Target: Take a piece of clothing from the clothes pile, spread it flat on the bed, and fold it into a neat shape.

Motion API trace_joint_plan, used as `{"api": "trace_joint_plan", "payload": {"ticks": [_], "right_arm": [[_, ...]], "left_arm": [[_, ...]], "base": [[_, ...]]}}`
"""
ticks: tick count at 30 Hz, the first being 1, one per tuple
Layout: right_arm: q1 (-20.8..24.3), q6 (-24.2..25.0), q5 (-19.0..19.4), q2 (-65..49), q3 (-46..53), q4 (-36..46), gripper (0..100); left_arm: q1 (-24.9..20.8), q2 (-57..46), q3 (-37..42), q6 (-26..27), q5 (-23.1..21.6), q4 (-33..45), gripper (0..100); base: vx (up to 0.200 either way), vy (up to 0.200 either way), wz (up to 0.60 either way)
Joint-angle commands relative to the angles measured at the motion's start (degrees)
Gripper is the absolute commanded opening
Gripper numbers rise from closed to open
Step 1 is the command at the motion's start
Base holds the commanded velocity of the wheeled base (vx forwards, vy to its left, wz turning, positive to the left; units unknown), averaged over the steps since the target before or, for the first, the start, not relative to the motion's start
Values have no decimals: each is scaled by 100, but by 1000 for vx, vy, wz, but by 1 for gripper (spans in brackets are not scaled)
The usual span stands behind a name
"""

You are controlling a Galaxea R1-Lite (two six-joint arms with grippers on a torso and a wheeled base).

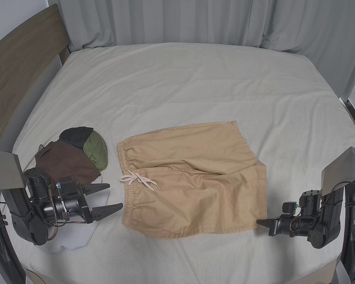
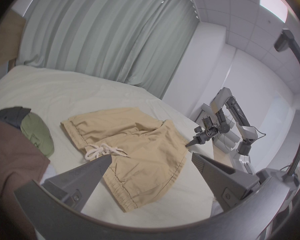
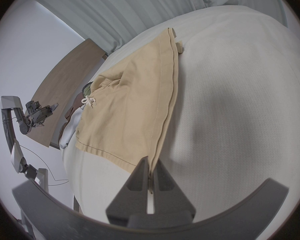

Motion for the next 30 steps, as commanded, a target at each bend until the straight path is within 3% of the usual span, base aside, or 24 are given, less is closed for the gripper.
{"api": "trace_joint_plan", "payload": {"ticks": [1,10,22,30], "right_arm": [[0,-3,1,-13,1,-4,0],[0,6,1,-13,-17,-4,0],[18,6,1,-4,-17,-4,0],[9,6,1,-4,-26,-4,0]], "left_arm": [[-4,310,-69,-271,42,-10,100],[-31,504,-69,-1079,428,-1,100],[-31,1022,-96,-1211,455,-1,100],[-154,1435,-272,-1651,657,-10,100]], "base": [[0,0,0],[0,0,0],[0,0,0],[0,0,0]]}}
